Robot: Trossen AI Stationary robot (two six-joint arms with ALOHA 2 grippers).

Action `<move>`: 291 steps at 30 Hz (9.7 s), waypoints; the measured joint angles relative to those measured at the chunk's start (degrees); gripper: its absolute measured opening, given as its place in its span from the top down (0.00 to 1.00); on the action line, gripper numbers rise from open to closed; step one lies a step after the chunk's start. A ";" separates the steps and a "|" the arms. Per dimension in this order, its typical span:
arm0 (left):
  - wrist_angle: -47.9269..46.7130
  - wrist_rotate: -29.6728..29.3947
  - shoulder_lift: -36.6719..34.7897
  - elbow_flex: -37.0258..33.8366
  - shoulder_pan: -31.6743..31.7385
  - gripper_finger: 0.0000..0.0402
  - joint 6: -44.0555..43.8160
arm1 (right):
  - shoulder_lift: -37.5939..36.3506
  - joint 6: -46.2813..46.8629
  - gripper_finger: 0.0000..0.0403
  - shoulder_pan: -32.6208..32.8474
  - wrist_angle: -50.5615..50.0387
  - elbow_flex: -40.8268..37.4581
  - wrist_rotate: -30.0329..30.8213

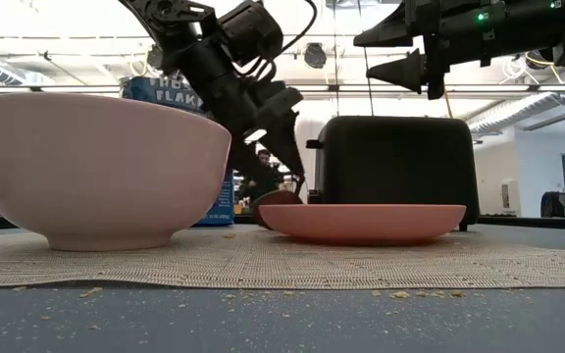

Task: Arrange a breakfast setting
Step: Put the apple on the mat

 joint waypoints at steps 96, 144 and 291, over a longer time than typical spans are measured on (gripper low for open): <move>38.14 -3.27 -10.96 -16.40 -4.65 0.35 16.06 | 0.00 1.83 0.21 -7.56 -13.71 10.41 -25.52; 61.80 -1.14 -10.96 -25.44 -8.90 0.27 23.89 | 12.59 3.50 0.45 -13.92 -14.46 15.76 -40.32; 29.24 1.10 -8.61 -10.72 -6.43 0.46 18.33 | 4.73 -19.49 0.12 -14.54 -43.64 16.92 -38.68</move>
